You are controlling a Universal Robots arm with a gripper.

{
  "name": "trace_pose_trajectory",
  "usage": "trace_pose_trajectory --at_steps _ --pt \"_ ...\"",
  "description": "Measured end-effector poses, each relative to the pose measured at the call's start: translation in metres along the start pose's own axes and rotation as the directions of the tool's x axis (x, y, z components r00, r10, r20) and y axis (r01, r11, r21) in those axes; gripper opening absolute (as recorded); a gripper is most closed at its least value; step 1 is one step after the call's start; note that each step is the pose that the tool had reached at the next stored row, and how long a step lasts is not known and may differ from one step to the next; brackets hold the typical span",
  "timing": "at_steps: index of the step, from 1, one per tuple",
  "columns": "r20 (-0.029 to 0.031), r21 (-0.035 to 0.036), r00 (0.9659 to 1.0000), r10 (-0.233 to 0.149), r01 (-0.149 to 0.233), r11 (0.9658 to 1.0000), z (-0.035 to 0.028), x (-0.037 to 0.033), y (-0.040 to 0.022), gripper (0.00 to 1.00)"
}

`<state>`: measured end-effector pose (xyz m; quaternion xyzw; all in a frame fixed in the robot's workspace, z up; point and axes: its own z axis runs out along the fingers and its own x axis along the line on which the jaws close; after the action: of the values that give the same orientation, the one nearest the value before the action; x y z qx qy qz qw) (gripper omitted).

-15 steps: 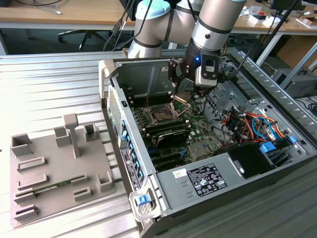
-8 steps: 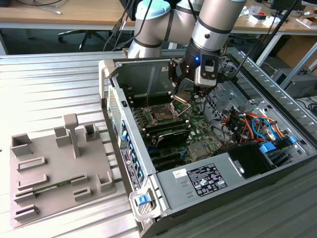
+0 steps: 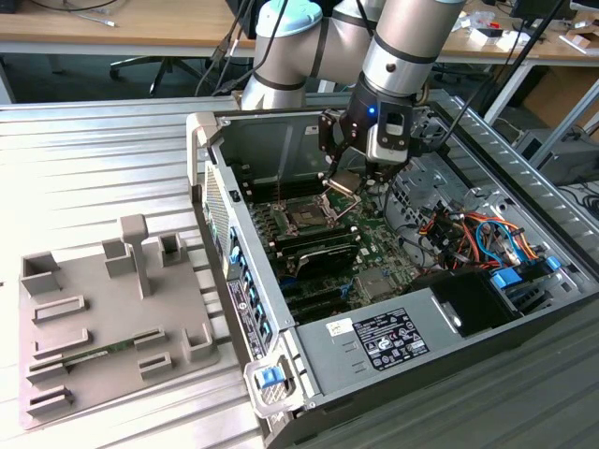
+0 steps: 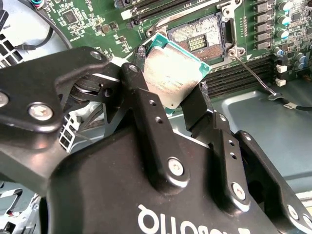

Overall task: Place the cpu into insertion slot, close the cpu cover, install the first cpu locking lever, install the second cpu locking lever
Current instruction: 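Place the cpu into insertion slot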

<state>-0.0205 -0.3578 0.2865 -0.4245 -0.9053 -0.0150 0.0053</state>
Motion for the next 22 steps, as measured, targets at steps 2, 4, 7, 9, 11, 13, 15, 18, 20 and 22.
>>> trace_pose_trajectory --at_steps 2,4,7,9,11,13,15,18,20,22 --pt "0.0002 -0.0001 1.0000 0.009 -0.009 1.0000 0.0000 0.0000 0.0000 0.55" --pt "0.0003 -0.0005 0.9998 0.018 -0.018 0.9998 0.0000 0.0000 0.0000 0.55" --pt "0.0006 -0.0007 0.9996 0.029 -0.029 0.9996 0.0000 0.0000 0.0000 0.55" --pt "0.0007 -0.0008 0.9994 0.034 -0.034 0.9994 0.0000 0.0000 0.0000 0.55" --pt "0.0009 -0.0008 0.9993 0.038 -0.038 0.9993 0.0000 0.0000 0.0000 0.55" --pt "0.0010 -0.0010 0.9990 0.045 -0.045 0.9990 0.0000 0.0000 0.0000 0.55" --pt "0.0011 -0.0013 0.9987 0.052 -0.052 0.9987 0.0001 0.0000 0.0000 0.55" --pt "0.0014 -0.0014 0.9980 0.063 -0.063 0.9980 0.0000 0.0000 0.0000 0.55" --pt "0.0016 -0.0016 0.9975 0.071 -0.071 0.9975 0.0000 0.0000 0.0000 0.55" --pt "0.0017 -0.0018 0.9968 0.079 -0.079 0.9968 0.0000 0.0000 0.0000 0.55"
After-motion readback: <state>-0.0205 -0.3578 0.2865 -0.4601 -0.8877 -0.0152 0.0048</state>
